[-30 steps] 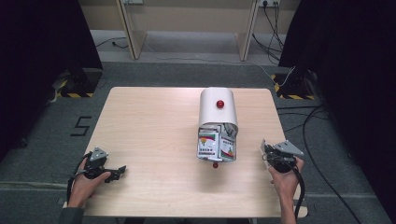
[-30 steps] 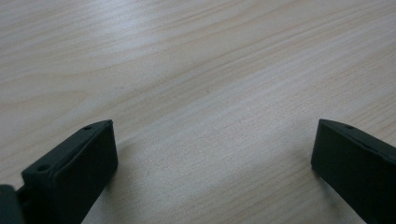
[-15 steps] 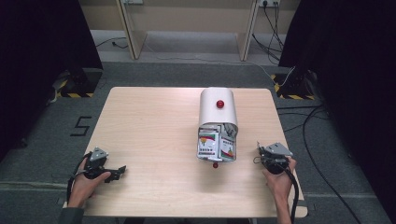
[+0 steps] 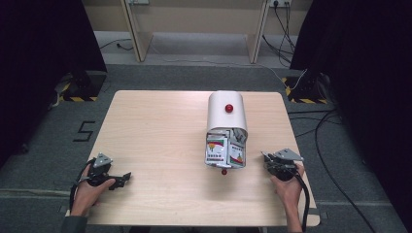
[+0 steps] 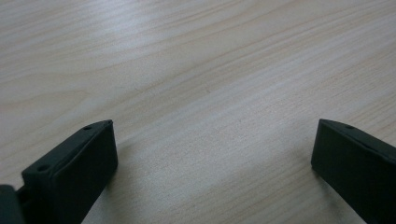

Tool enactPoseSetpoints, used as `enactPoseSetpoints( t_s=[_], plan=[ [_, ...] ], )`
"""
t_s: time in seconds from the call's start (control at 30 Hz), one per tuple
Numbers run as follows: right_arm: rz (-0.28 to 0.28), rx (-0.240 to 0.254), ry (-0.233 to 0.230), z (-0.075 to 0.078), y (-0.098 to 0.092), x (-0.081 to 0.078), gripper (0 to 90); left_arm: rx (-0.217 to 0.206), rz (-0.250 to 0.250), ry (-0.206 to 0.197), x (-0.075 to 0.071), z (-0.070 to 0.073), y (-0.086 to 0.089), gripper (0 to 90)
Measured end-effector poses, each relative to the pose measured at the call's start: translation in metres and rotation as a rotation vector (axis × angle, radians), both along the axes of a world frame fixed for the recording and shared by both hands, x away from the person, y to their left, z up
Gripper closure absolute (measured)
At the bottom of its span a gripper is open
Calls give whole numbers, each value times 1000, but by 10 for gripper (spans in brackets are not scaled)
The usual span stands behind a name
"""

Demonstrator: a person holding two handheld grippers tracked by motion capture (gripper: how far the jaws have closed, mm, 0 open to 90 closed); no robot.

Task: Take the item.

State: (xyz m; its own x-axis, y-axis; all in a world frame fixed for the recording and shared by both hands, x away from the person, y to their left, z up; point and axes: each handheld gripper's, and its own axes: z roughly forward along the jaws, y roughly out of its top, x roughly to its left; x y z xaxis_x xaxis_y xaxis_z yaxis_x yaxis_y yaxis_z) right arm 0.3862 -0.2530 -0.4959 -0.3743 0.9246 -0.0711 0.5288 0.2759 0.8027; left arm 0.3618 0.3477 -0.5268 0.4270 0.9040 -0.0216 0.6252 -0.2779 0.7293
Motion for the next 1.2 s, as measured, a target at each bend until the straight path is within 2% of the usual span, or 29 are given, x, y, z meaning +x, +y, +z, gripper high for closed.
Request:
enactPoseSetpoints(
  t_s=[0.1,0.4,0.5,0.57,0.63,0.8,1.2],
  plan=[
    [6,36,14,-1,0,0,785,0,0,0,0,0,0,0],
    [23,58,25,-3,1,2,745,0,0,0,0,0,0,0],
    [25,70,43,-4,3,3,679,0,0,0,0,0,0,0],
    [18,101,62,-5,3,4,592,0,0,0,0,0,0,0],
    [6,125,72,-7,4,4,543,0,0,0,0,0,0,0],
    [3,181,69,-5,2,4,479,0,0,0,0,0,0,0],
    [15,180,54,5,4,-3,449,-1,0,0,-1,0,0,0]
  ],
)
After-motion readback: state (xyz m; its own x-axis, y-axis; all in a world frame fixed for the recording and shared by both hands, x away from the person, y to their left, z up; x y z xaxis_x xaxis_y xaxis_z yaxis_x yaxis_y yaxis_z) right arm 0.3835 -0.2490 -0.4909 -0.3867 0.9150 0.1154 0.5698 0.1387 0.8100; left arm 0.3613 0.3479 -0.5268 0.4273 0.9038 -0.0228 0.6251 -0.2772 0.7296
